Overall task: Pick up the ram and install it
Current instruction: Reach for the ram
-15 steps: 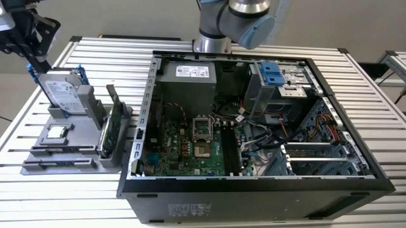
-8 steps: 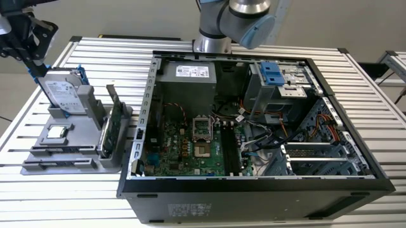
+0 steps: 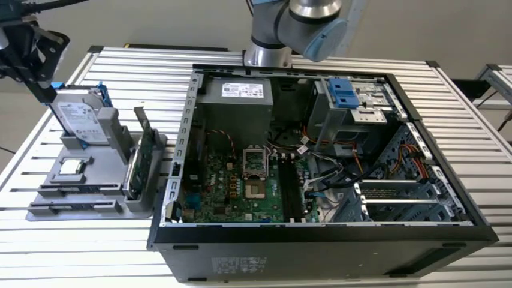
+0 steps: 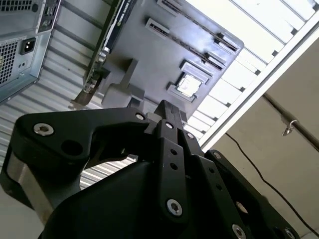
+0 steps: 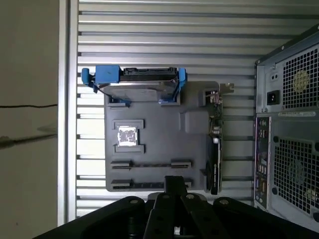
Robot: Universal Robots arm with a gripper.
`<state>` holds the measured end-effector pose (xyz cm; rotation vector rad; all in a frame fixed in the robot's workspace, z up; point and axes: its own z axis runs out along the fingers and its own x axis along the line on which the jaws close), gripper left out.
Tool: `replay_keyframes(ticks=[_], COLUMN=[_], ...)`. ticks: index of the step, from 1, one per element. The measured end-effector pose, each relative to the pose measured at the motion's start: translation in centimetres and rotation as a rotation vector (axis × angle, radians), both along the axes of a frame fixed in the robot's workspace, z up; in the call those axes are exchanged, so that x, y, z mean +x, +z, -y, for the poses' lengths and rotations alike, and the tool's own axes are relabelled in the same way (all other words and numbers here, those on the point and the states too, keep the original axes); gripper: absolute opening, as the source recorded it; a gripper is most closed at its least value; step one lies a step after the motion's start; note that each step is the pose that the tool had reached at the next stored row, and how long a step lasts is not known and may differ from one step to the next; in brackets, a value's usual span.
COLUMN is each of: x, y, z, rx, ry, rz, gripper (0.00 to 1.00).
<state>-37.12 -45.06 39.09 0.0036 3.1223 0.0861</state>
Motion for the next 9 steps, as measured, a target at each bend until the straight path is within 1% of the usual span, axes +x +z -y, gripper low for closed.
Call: replay_keyframes(ticks=[9], x=[0.00], y=[-0.03], z=[1.21], rx=[0.0000], ry=[0.010], rz=[0.0000], gripper=[0.00])
